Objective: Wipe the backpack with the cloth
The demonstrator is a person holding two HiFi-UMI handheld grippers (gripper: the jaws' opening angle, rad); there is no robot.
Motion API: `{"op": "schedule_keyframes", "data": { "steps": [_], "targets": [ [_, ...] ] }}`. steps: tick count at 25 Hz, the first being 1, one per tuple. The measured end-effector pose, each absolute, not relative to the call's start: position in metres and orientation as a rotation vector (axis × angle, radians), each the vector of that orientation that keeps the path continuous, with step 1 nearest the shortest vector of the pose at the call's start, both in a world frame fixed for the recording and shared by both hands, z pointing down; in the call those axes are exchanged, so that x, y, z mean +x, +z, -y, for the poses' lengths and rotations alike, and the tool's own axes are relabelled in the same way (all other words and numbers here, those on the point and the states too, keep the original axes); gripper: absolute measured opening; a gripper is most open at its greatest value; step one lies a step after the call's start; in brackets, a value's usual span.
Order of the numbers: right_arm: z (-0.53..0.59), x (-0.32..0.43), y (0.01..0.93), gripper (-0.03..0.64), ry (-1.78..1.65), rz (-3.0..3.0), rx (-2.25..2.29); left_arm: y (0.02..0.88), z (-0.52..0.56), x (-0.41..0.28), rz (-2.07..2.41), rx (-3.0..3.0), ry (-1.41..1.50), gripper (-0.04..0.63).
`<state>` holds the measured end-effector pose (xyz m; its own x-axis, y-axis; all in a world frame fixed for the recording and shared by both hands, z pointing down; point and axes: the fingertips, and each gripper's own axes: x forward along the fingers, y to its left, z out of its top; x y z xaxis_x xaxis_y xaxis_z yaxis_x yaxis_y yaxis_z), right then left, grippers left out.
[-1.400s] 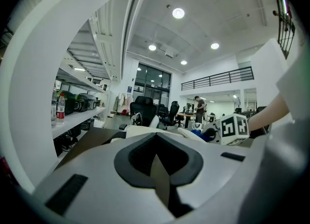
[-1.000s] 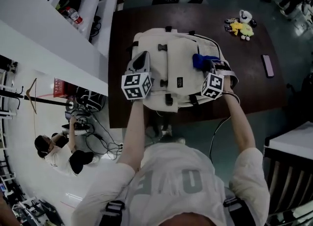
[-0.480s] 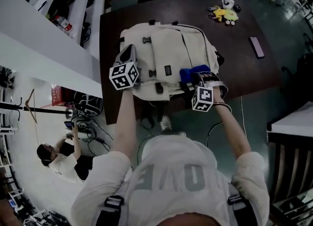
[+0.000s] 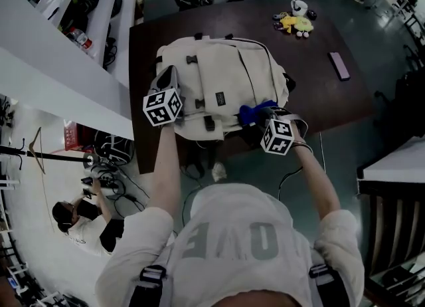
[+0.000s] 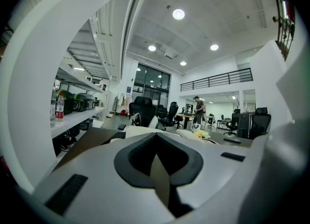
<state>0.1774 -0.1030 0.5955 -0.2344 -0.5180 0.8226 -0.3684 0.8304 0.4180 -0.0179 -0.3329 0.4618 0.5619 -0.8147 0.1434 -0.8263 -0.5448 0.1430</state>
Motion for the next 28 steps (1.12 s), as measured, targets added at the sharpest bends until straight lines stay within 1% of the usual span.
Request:
{"op": "schedule_keyframes", "data": {
  "steps": [3,8,12,19,22,25,28],
  "targets": [
    [0.126,0.193,0.561,0.038,-0.106,1.946,0.664,0.461,0.332,-0.016,1.381,2.61,0.088,0.003],
    [0.227,0.256,0.49,0.038,-0.26,1.815,0.889,0.462,0.333,-0.016,1.391,2.61,0.09,0.003],
    [0.296,0.282,0.472,0.038,-0.305,1.72,0.961,0.464,0.331,-0.016,1.381,2.607,0.09,0.003],
    [0.365,0.301,0.51,0.038,-0.314,1.575,0.93,0.462,0.329,-0.015,1.369,2.597,0.071,0.003],
    [0.365,0.293,0.547,0.038,-0.258,1.581,0.865,0.461,0.329,-0.017,1.373,2.597,0.071,0.003],
    [0.358,0.285,0.579,0.038,-0.274,1.564,0.813,0.46,0.332,-0.017,1.373,2.598,0.067,0.003],
    [0.35,0.285,0.589,0.038,-0.276,1.55,0.856,0.46,0.332,-0.016,1.372,2.599,0.068,0.003]
  ]
}}
